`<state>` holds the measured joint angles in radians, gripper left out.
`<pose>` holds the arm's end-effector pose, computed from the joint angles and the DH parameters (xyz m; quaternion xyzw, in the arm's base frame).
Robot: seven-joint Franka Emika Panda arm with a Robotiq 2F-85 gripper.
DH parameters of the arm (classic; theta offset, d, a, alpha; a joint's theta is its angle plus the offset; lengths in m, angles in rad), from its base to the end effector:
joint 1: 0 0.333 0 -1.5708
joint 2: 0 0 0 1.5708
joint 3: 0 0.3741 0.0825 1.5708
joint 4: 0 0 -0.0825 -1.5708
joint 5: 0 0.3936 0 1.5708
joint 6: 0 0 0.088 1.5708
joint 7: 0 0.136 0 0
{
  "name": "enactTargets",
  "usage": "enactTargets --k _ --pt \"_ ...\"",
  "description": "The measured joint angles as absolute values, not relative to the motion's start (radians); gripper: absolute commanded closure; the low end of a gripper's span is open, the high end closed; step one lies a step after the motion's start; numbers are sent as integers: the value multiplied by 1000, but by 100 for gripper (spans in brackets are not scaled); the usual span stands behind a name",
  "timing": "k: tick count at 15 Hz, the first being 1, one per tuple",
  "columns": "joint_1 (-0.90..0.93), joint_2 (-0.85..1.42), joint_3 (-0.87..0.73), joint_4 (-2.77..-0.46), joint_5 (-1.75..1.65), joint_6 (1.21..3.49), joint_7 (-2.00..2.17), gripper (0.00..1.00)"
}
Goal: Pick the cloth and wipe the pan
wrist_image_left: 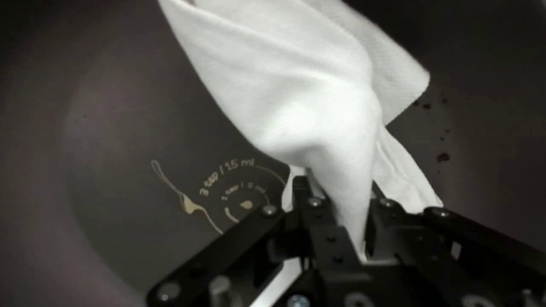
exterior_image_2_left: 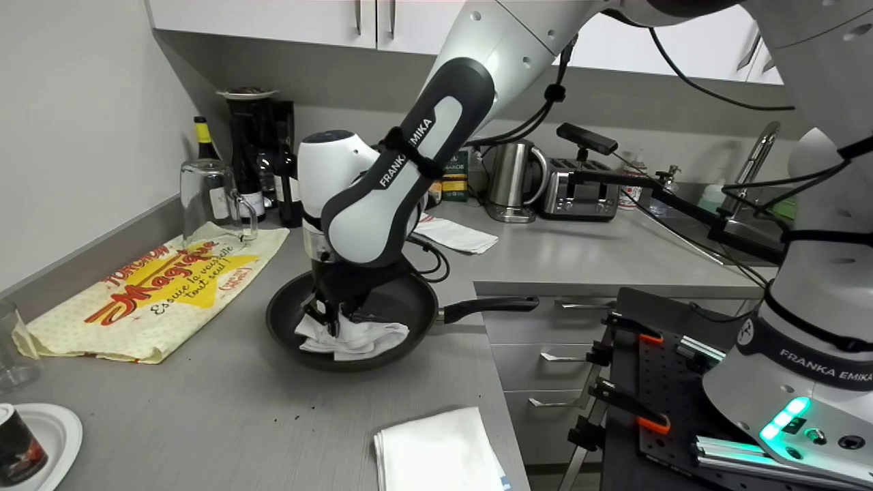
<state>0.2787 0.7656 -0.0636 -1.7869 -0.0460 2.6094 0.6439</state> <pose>0.6848 0.1537 0.1342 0.9819 -0.1842 0.0403 0.0189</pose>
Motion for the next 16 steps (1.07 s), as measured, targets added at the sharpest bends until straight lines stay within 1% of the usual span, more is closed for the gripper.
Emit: enactTargets --k 9,16 --pt "109 765 121 -1783 258 2458 445 96" --pt "16 806 179 -1733 441 2258 321 96"
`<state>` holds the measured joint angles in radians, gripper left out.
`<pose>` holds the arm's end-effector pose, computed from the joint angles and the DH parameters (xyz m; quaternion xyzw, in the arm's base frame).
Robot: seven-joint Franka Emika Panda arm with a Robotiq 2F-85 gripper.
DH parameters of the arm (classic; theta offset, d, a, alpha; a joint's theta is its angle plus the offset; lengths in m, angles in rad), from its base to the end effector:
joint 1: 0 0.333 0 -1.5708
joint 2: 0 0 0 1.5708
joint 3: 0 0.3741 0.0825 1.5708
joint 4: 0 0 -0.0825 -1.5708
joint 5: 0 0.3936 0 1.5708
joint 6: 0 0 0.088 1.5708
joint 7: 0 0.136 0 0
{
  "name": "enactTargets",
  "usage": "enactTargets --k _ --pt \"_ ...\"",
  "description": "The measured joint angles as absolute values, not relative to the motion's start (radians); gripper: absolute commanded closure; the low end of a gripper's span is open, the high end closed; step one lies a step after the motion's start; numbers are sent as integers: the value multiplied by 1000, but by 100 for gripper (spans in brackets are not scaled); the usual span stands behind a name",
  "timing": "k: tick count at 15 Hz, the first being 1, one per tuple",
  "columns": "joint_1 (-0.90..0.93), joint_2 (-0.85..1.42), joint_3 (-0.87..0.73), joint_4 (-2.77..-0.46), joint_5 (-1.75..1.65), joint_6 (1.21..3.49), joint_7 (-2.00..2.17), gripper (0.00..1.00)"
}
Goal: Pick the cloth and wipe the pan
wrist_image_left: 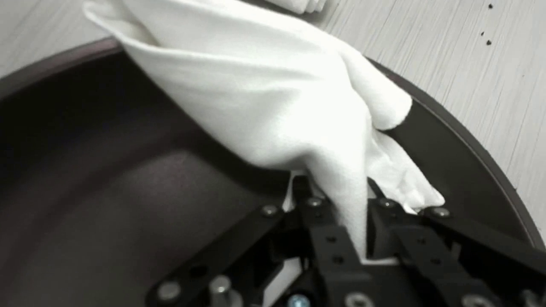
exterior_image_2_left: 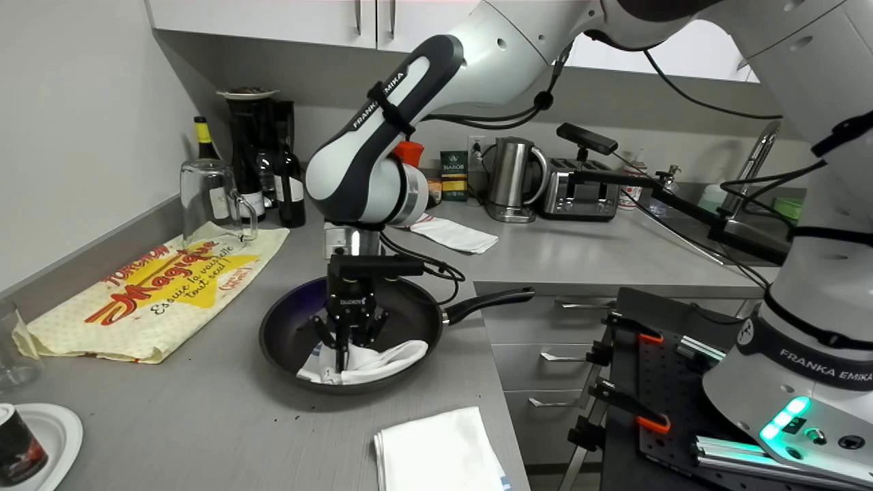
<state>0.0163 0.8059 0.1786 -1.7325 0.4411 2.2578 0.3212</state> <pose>0.6573 0.1433 0.1127 -0.9376 0.2371 0.1870 0.1723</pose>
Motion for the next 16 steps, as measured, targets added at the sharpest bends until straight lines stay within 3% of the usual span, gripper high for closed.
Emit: enactTargets --k 10,16 --pt "-10 779 203 -1630 545 2005 284 96" --pt "82 726 217 -1653 534 1975 283 96"
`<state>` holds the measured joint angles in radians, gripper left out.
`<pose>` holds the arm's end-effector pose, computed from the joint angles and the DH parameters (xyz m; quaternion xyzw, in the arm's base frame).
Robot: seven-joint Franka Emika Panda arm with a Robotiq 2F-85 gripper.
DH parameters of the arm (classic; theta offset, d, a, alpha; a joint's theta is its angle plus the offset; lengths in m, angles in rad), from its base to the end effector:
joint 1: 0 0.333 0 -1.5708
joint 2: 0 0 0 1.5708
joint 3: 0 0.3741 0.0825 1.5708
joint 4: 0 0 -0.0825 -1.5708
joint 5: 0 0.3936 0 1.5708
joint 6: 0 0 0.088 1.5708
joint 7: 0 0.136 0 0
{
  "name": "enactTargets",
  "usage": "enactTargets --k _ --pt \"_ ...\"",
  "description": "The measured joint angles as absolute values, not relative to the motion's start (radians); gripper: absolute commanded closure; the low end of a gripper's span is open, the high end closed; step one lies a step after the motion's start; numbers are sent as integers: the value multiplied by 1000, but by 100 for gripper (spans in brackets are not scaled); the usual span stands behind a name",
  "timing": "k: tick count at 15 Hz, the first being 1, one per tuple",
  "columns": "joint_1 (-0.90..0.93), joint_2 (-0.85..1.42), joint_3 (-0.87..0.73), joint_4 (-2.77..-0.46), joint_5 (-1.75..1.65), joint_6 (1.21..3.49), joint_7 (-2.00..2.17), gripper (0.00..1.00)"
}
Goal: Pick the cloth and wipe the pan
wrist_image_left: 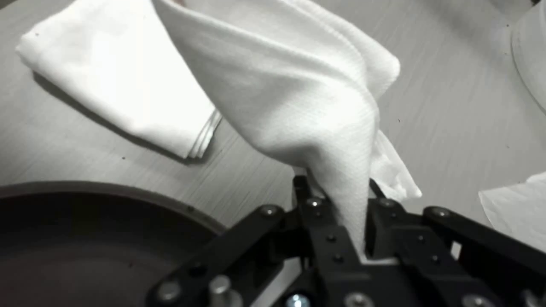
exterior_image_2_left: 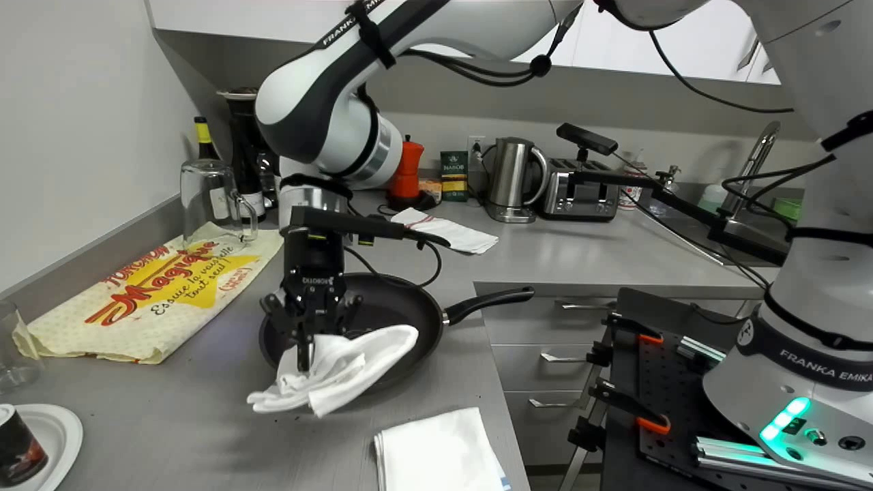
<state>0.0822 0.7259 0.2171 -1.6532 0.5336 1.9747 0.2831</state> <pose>0.6432 0.2297 0.1955 -0.9254 0.1524 0.2659 0.2231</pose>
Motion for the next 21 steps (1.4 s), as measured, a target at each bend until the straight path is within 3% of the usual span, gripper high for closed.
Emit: enactTargets --k 9,16,17,18,19,21 --pt "339 729 177 -1820 269 2168 311 96" --pt "375 709 153 -1829 185 2312 343 96" --pt "373 702 152 -1828 185 2314 343 89" --pt "370 695 154 -1829 185 2313 342 58" --pt "367 685 159 -1833 186 2312 340 56" --pt "361 656 176 -1849 190 2312 331 43"
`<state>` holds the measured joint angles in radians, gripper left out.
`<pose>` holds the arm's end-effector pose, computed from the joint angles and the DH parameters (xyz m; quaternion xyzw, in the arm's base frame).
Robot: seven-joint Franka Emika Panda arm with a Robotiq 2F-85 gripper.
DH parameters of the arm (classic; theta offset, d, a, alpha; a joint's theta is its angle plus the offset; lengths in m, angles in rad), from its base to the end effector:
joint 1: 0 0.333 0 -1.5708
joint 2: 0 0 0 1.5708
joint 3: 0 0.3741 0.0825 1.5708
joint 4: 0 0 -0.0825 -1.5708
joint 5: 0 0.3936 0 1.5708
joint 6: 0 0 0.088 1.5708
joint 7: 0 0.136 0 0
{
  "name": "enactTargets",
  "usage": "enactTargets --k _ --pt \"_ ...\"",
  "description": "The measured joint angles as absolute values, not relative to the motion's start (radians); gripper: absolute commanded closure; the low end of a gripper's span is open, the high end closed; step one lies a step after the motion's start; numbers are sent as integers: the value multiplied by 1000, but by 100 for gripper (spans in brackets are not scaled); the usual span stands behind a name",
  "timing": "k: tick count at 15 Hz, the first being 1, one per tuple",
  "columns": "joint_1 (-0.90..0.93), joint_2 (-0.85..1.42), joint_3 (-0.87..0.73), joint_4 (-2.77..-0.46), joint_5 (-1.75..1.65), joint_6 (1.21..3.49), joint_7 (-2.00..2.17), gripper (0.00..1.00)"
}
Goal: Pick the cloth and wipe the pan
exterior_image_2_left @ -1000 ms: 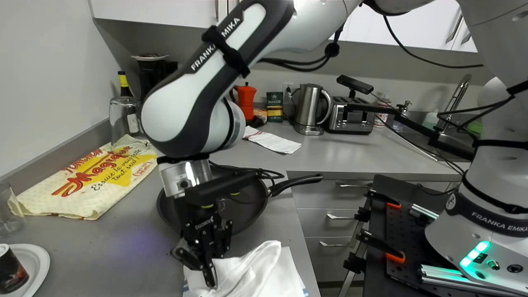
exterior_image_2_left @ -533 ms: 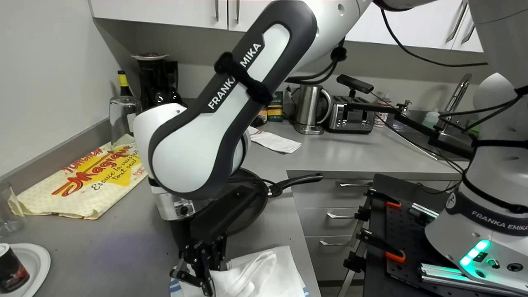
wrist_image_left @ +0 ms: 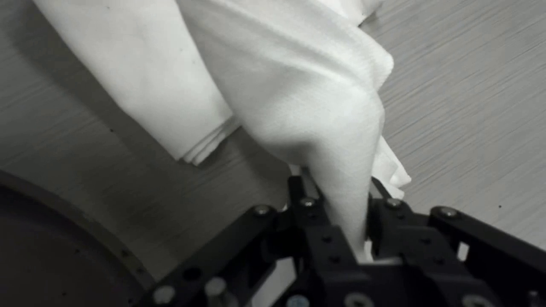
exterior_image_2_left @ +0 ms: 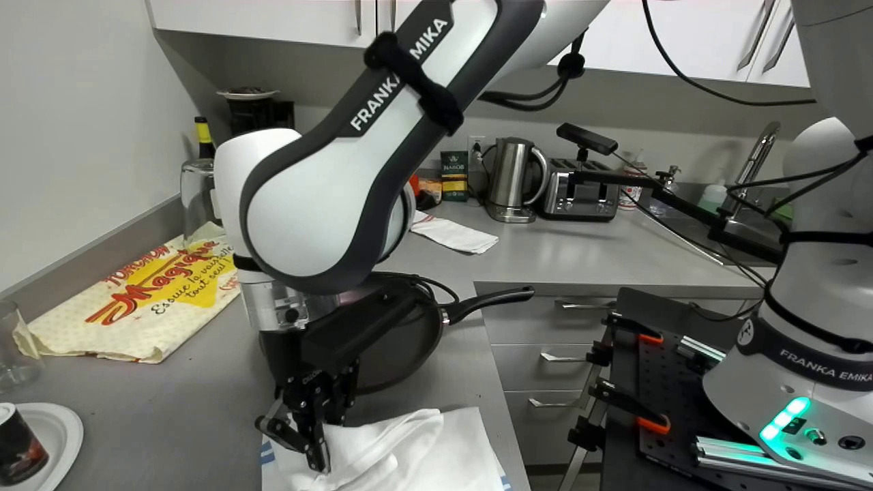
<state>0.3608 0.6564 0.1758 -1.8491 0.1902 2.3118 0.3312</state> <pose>0.5632 0.3371 0.1681 -0.9883 -0.0184 0.1351 0.0679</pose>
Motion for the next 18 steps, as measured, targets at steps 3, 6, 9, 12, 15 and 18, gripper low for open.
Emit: enactTargets --k 3,6,9,12,15,18 --pt "346 591 217 -1889 208 2312 310 21" --pt "323 517 245 -1930 257 2310 292 1" --pt "291 443 246 -1993 282 2311 267 0" --pt "246 366 211 -2098 279 2318 253 0" --pt "177 265 169 -2199 279 2335 209 0" --pt "108 131 146 -2279 289 2311 131 0"
